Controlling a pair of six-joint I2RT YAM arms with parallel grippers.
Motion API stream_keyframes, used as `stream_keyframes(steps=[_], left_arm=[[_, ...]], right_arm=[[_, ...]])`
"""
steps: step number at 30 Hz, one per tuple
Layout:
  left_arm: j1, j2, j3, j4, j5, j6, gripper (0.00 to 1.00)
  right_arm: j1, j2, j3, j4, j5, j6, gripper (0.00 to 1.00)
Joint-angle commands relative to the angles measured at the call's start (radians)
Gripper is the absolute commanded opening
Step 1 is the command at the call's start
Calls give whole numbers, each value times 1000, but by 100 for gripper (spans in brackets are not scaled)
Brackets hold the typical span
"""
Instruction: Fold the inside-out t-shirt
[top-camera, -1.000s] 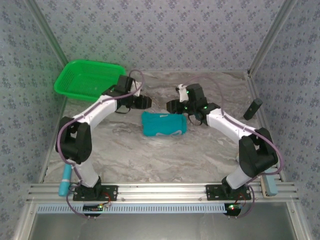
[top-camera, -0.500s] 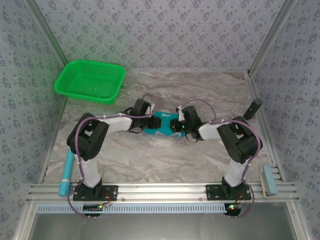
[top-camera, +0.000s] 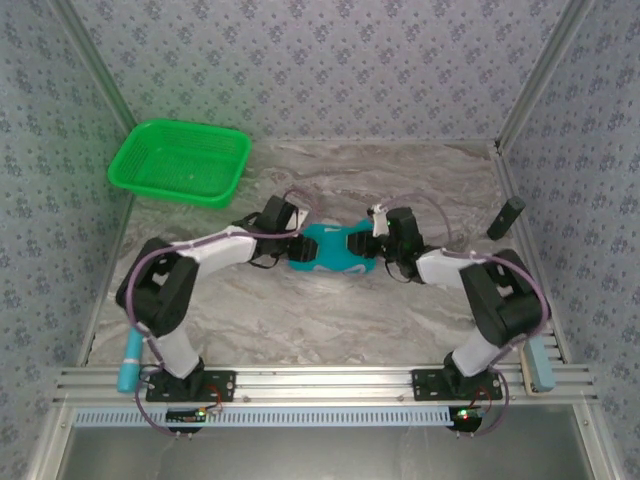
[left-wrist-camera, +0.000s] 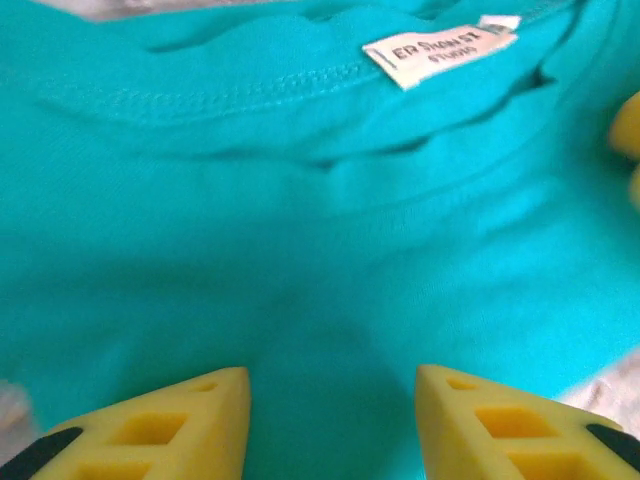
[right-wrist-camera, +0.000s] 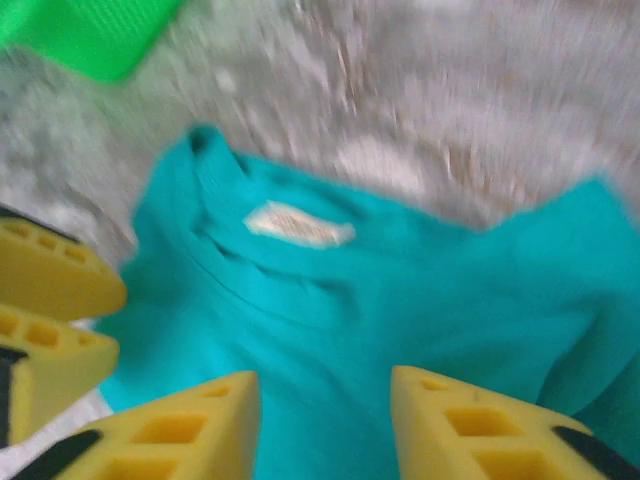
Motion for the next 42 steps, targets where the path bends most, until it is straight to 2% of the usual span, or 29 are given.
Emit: stream_keyframes(steps=[1, 2, 3, 4, 6, 8, 10, 13, 15, 16, 18, 19, 20, 22, 24, 26, 27, 28, 29, 30, 31, 32, 33, 34, 38, 42], left_arm=[[26, -188, 73, -118, -145, 62, 79], [28, -232, 61, -109, -228, 63, 100], [29, -274, 34, -90, -334, 59, 100], [34, -307, 5, -74, -415, 62, 100], [69, -383, -72, -40, -480, 99, 100], [116, -455, -178, 16, -537, 128, 100], [189, -519, -299, 118, -533, 183, 100], [326, -547, -467, 273, -462, 254, 100], [396, -513, -521, 338, -491, 284, 100], [422, -492, -545, 376, -471, 321, 100], [490, -420, -604, 531, -324, 394, 100], [503, -413, -568, 458, -307, 381, 100], [516, -400, -559, 485, -261, 376, 100], [527, -396, -600, 622, -217, 360, 100], [536, -381, -640, 763, -232, 353, 100], [555, -341, -676, 939, -211, 343, 100], [559, -304, -703, 1038, -194, 366, 100], [571, -257, -710, 1082, -198, 352, 100], [581, -180, -723, 1178, -196, 340, 100], [586, -103, -740, 1328, -199, 333, 100], [595, -125, -733, 1266, -194, 321, 100], [610, -170, -683, 1068, -158, 318, 100], [628, -132, -655, 1120, -88, 321, 100], [649, -135, -681, 1157, -66, 302, 100], [648, -148, -643, 1057, -55, 309, 100], [647, -140, -646, 1074, -80, 300, 100]], right_arm=[[-11, -178, 89, -158, 57, -107, 55], [-20, -224, 88, -175, 99, -133, 71], [-35, -269, 79, -187, 150, -153, 88], [-55, -303, 69, -206, 176, -168, 99], [-112, -384, 48, -276, 227, -213, 100], [-149, -471, -4, -313, 359, -256, 100], [-189, -535, -71, -323, 451, -288, 100], [-287, -558, -175, -276, 450, -316, 100], [-365, -515, -260, -136, 368, -318, 100], [-391, -488, -288, -73, 350, -309, 100], [-437, -396, -313, 23, 324, -294, 100], [-449, -352, -316, 65, 315, -299, 100], [-456, -293, -319, 122, 316, -308, 100], [-468, -222, -295, 180, 304, -316, 100], [-462, -161, -267, 227, 287, -391, 100], [-493, -64, -254, 288, 253, -371, 100], [-482, -48, -273, 356, 272, -376, 100], [-464, -59, -287, 343, 324, -385, 100], [-454, -9, -325, 482, 350, -379, 100], [-453, -29, -329, 461, 344, -388, 100], [-451, -45, -312, 389, 334, -398, 100], [-450, -25, -328, 465, 334, -395, 100], [-443, -41, -321, 426, 362, -392, 100], [-440, -36, -307, 403, 373, -390, 100], [-461, -36, -304, 397, 339, -377, 100], [-461, -36, -305, 402, 341, -377, 100]])
